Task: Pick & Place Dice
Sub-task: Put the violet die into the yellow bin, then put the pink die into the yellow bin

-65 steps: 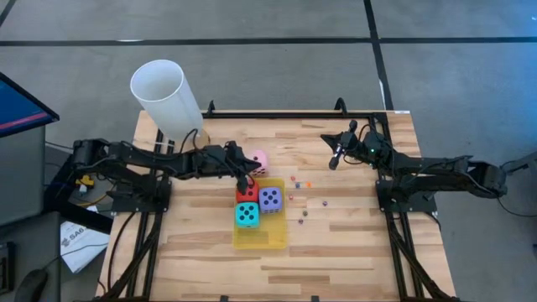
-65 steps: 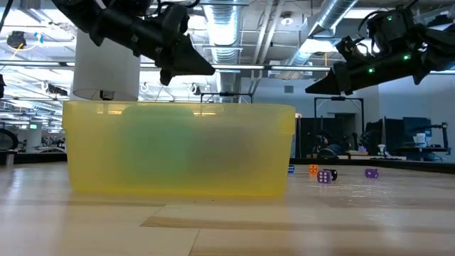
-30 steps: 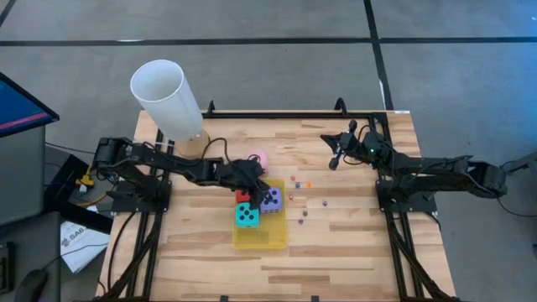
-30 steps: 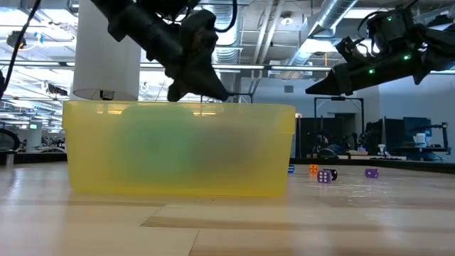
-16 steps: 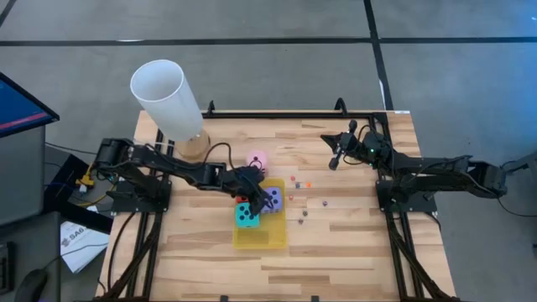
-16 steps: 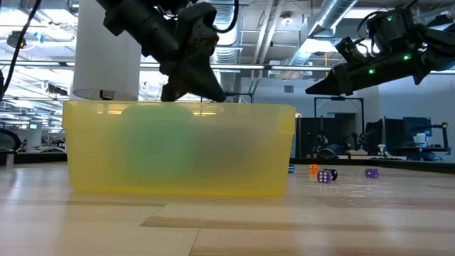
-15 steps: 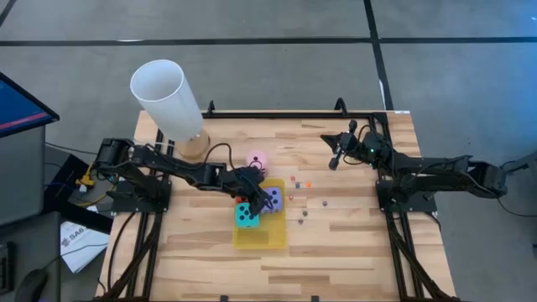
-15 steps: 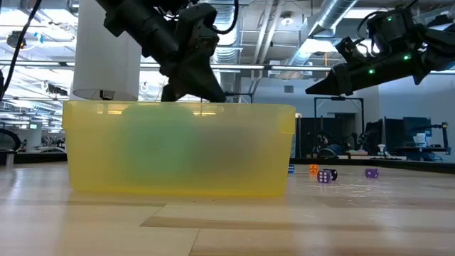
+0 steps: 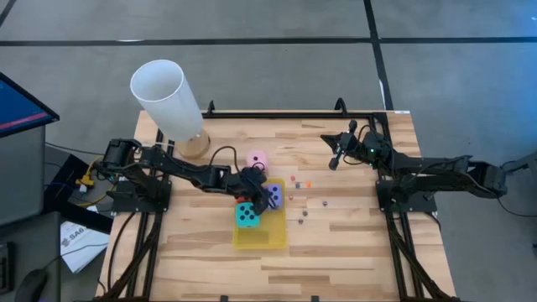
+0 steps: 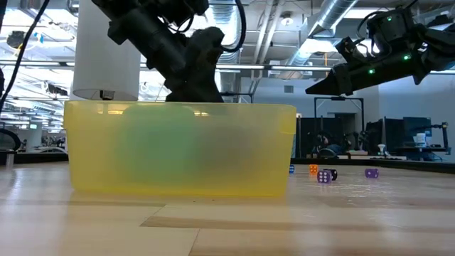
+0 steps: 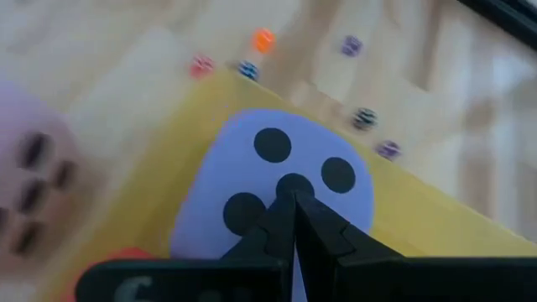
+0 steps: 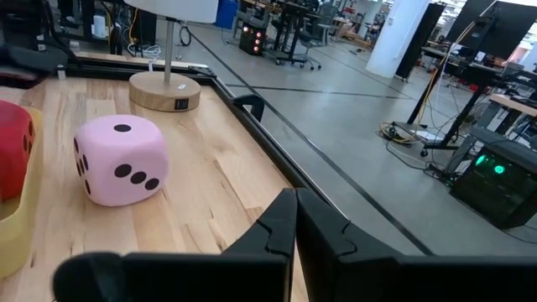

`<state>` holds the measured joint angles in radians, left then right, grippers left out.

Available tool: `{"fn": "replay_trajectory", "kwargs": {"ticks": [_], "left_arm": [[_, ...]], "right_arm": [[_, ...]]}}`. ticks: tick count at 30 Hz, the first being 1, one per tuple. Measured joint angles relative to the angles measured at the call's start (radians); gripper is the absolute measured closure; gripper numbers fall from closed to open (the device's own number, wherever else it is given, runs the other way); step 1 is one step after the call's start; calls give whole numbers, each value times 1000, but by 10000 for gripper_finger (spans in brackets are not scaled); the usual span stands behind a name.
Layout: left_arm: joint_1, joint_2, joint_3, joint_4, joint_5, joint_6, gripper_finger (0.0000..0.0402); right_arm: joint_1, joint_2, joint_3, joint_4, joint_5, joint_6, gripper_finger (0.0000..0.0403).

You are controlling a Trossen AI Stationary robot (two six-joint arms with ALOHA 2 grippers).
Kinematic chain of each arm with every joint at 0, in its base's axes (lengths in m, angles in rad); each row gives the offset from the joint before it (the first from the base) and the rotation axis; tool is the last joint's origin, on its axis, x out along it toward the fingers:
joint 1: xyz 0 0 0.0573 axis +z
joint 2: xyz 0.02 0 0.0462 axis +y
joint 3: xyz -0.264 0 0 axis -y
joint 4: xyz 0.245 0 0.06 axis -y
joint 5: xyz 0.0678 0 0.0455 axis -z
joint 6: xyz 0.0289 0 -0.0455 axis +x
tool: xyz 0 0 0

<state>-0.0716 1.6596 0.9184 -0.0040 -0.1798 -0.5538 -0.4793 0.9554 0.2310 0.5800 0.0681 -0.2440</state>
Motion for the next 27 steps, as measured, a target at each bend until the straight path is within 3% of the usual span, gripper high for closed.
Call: {"fn": "replay_trajectory", "kwargs": {"ticks": [5,17,27], "left_arm": [[0,0,0,-3,-65,50,401],[-3,-3,0,-20,-68,101,401],[-7,-120,-3,-25,-58,142,401]], "right_arm": [[0,0,0,0,0,0,397],[0,0,0,0,0,0,397],[0,0,0,-4,0,0,397]]}}
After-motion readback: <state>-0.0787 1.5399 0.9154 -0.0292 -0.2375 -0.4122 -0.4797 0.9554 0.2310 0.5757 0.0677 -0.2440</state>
